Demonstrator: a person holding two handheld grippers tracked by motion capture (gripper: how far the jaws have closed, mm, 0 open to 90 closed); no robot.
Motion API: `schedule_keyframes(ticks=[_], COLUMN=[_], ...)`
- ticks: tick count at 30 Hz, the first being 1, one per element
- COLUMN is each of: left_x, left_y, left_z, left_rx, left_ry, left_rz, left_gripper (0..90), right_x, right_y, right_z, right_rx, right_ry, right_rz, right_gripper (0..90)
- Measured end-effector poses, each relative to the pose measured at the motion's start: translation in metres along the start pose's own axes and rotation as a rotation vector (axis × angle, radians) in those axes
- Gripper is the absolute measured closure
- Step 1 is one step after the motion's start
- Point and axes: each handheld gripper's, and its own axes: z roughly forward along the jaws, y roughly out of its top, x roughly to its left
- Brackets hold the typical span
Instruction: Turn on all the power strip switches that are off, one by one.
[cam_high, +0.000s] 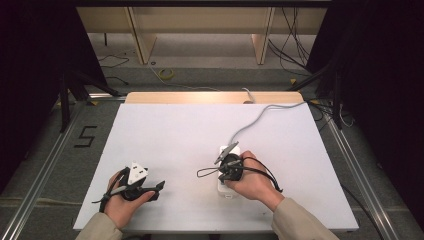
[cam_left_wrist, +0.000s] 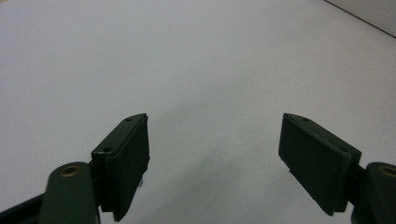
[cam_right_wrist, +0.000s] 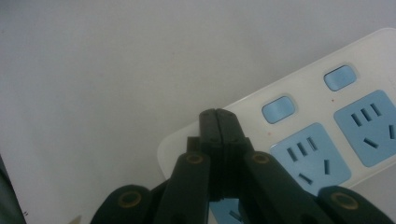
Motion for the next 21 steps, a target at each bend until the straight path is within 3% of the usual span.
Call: schedule_keyframes(ticks=[21], left_x=[-0.0005], left_y=[0.0001], left_z=[0.0000], left_rx=[-0.001], left_ry=[0.000], left_rz=[0.000], left_gripper=[24.7], right_x=[-0.0004], right_y=[-0.0010], right_z=[0.0013], right_rx=[0.001], right_ry=[0.005], right_rz=[0.027], right_gripper=[90.0])
